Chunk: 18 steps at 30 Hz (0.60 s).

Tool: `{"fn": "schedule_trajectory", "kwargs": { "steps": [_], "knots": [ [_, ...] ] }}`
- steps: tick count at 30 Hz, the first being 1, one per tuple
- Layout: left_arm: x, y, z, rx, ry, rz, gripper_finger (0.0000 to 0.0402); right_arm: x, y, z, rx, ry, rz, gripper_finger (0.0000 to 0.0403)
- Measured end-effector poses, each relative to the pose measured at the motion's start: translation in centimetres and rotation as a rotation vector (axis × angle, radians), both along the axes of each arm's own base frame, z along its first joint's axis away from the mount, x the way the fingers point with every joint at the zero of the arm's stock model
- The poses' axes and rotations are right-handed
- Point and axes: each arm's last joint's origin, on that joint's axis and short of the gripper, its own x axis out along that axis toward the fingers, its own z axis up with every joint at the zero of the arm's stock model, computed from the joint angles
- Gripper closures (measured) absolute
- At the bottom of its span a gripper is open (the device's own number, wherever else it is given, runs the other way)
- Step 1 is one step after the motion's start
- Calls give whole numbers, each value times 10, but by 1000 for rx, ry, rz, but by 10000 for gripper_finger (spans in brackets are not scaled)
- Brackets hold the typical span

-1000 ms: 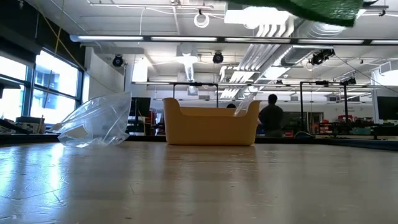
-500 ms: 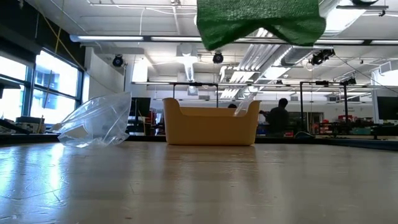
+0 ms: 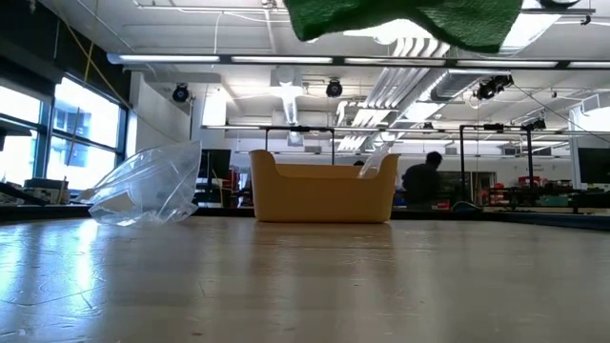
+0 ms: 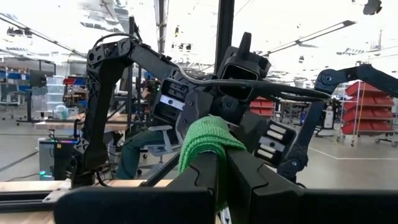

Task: Roll bandage
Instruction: Roll the green bandage

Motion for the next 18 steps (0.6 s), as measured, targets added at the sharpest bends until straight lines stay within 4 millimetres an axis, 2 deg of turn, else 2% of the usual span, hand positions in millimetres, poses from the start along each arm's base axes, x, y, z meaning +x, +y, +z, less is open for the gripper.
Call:
{"fn": "schedule_trajectory", "kwargs": {
  "steps": [12, 18],
  "knots": [
    [1, 0, -1, 12, 16, 2, 394, 5, -4, 0, 7, 0, -8, 392],
    [3, -1, -7, 37, 68, -4, 349, -11, 0, 11, 13, -27, -25, 401]
  ]
}}
